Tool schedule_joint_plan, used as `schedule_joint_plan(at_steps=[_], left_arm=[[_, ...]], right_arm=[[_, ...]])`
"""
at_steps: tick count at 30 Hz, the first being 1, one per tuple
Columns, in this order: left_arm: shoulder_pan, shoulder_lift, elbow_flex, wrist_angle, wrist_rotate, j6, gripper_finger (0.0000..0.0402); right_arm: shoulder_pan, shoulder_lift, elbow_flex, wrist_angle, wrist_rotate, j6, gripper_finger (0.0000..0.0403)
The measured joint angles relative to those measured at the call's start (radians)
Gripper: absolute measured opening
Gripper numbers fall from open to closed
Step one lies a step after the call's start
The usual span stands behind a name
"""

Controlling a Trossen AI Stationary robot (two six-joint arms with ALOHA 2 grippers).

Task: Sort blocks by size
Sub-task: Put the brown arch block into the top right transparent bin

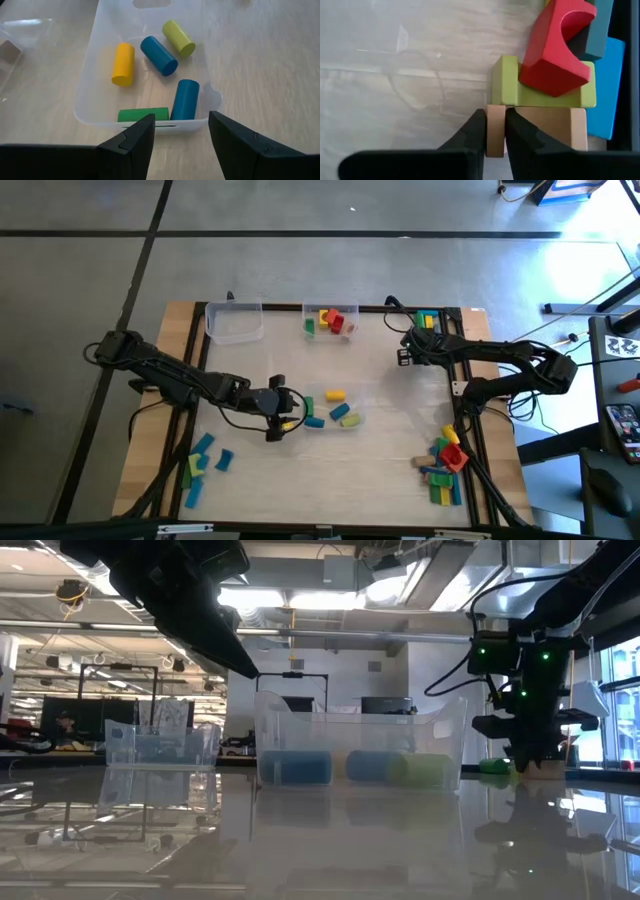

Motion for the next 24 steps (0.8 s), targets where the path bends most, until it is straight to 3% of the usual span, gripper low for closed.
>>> schedule_joint_plan(at_steps=[6,11,24], left_arm=[[0.000,0.000,0.000,0.000,0.000,0.000,0.0182],[0.000,0.000,0.000,0.000,0.000,0.000,0.0182],[0.000,0.000,0.000,-0.002,0.000,-0.005,0.0182]], right_arm=[[0.000,0.001,0.004,-0.004,-0.006,0.006,0.0057],[0.004,0.002,0.039,-0.005,-0.075,0.006,0.0056],[0.122,0.004,0.183,0.037,-0.117,-0.018,0.0058]])
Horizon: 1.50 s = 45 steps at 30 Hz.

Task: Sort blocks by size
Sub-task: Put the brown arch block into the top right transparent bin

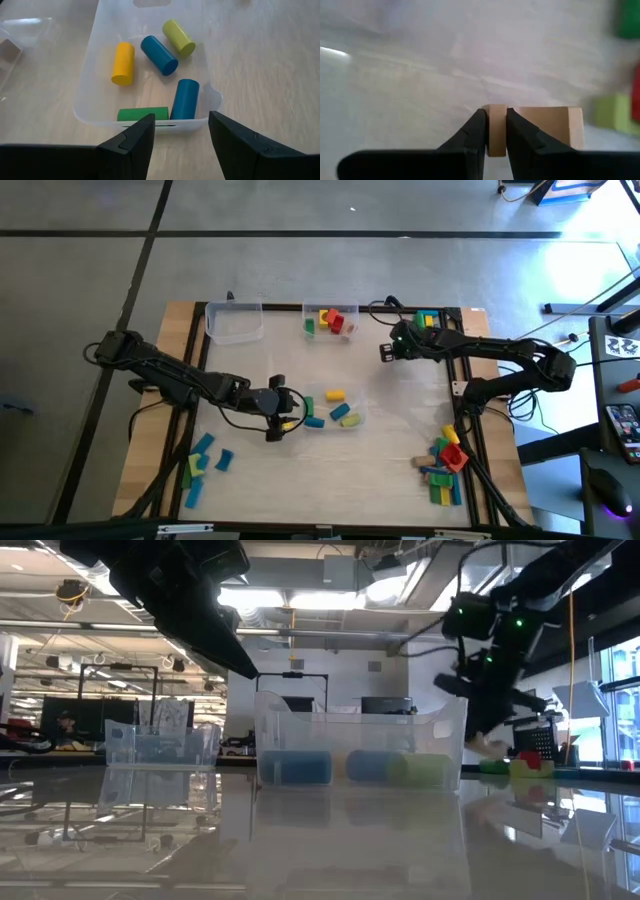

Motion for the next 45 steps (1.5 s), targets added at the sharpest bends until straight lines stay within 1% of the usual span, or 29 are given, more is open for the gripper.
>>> schedule_joint_plan(at_steps=[3,8,21,27,32,38,43,45], left_arm=[[0.000,0.000,0.000,0.000,0.000,-0.011,0.0182],[0.000,0.000,0.000,0.000,0.000,-0.014,0.0182],[0.000,0.000,0.000,0.000,0.000,-0.010,0.0182],[0.000,0.000,-0.001,0.000,0.000,-0.009,0.0182],[0.000,0.000,-0.001,0.000,0.000,-0.006,0.0182],[0.000,0.000,-0.001,0.000,0.000,-0.006,0.0182],[0.000,0.000,-0.007,0.002,0.000,-0.006,0.0182],[0.000,0.000,-0.014,0.004,0.000,-0.009,0.0182]], right_arm=[[0.012,0.000,0.011,0.082,-0.014,-0.022,0.0059],[0.012,0.000,0.014,0.262,-0.074,-0.076,0.0059],[0.009,0.014,0.015,0.563,-0.077,-0.164,0.0059],[0.009,0.085,0.015,0.724,-0.080,-0.194,0.0059],[0.009,0.163,0.015,0.866,-0.103,-0.201,0.0060],[0.009,0.247,0.015,1.015,-0.103,-0.244,0.0060],[0.009,0.307,0.015,1.135,-0.101,-0.247,0.0060],[0.009,0.328,0.015,1.168,-0.077,-0.248,0.0060]])
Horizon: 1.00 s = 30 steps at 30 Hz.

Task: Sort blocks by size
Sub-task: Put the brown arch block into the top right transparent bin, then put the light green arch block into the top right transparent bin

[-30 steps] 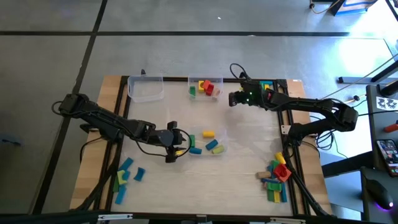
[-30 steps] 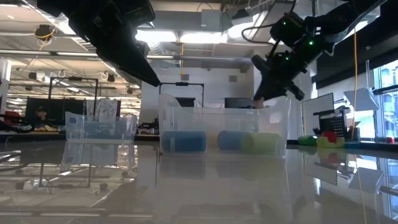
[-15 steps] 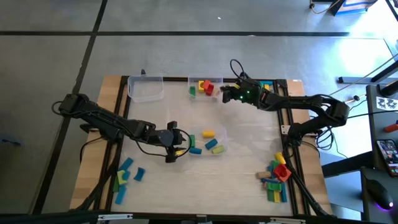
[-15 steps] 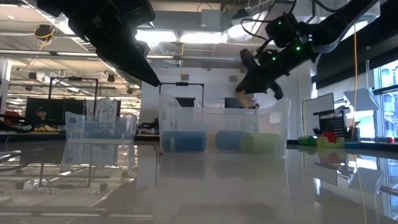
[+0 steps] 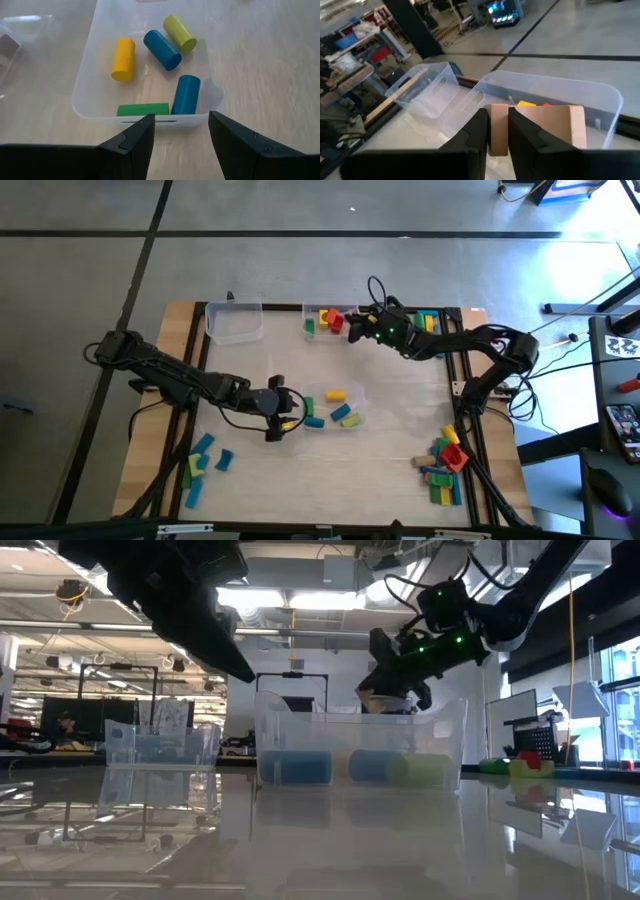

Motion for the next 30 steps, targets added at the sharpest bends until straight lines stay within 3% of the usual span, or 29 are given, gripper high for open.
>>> schedule_joint_plan(at_steps=[4,8,17,21,30], left_arm=[[0.000,0.000,-0.011,0.000,0.000,-0.003,0.0182],[0.000,0.000,-0.011,0.003,0.000,-0.004,0.0182],[0.000,0.000,-0.011,0.006,0.000,-0.004,0.0182],[0.000,0.000,-0.011,0.003,0.000,-0.010,0.0182],[0.000,0.000,-0.011,0.003,0.000,-0.012,0.0182]], right_arm=[[0.000,0.029,0.000,0.027,0.067,0.001,0.0060],[0.000,0.052,0.000,0.052,0.061,0.001,0.0071],[0.000,0.065,0.000,0.066,0.027,-0.014,0.0163],[0.000,0.063,0.000,0.062,-0.014,-0.085,0.0186],[0.000,-0.086,0.000,-0.171,0.015,-0.177,0.0193]])
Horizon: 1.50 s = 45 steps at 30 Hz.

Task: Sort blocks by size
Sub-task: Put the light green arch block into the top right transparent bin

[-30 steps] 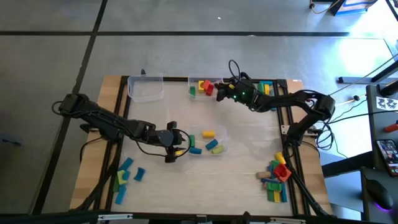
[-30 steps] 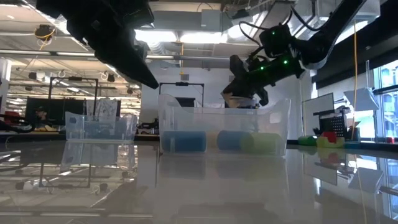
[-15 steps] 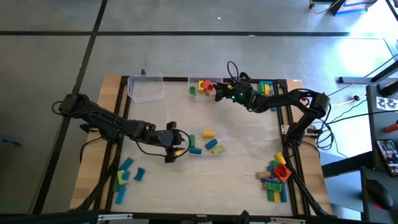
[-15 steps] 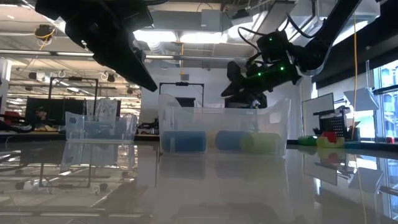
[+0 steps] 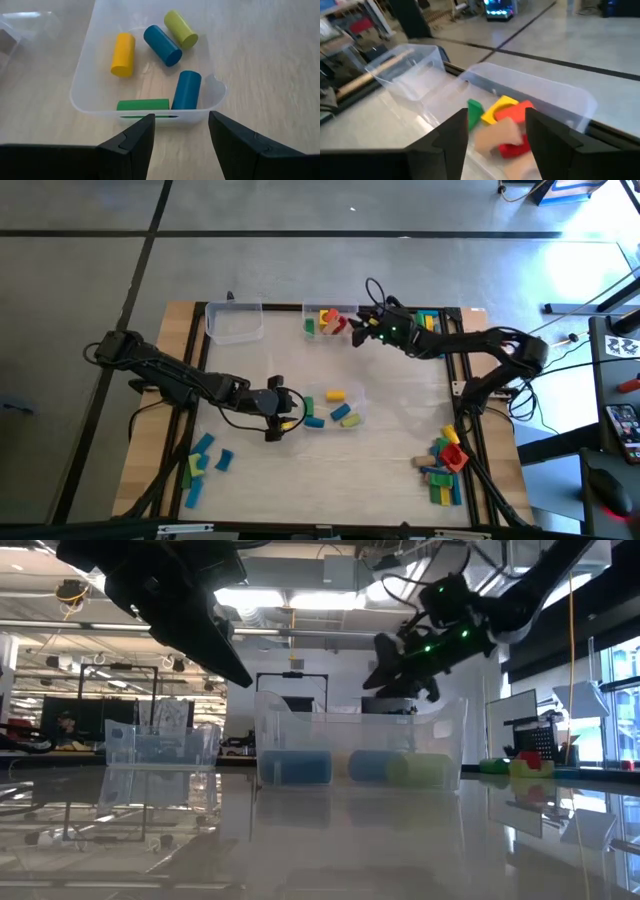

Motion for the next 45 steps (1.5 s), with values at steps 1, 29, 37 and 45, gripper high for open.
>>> schedule_joint_plan(at_steps=[1,29,37,45], left_arm=[[0.000,0.000,0.000,0.000,0.000,0.000,0.0182],[0.000,0.000,0.000,-0.001,0.000,0.007,0.0182],[0.000,0.000,0.000,0.000,0.000,0.007,0.0182],[0.000,0.000,0.000,0.000,0.000,0.007,0.0182]], right_arm=[[0.000,-0.028,0.000,-0.040,0.013,-0.006,0.0193],[0.000,-0.429,0.000,-1.154,0.224,0.274,0.0193],[0.000,-0.308,0.000,-1.202,0.243,0.370,0.0193],[-0.001,-0.179,0.000,-1.219,0.313,0.410,0.0193]])
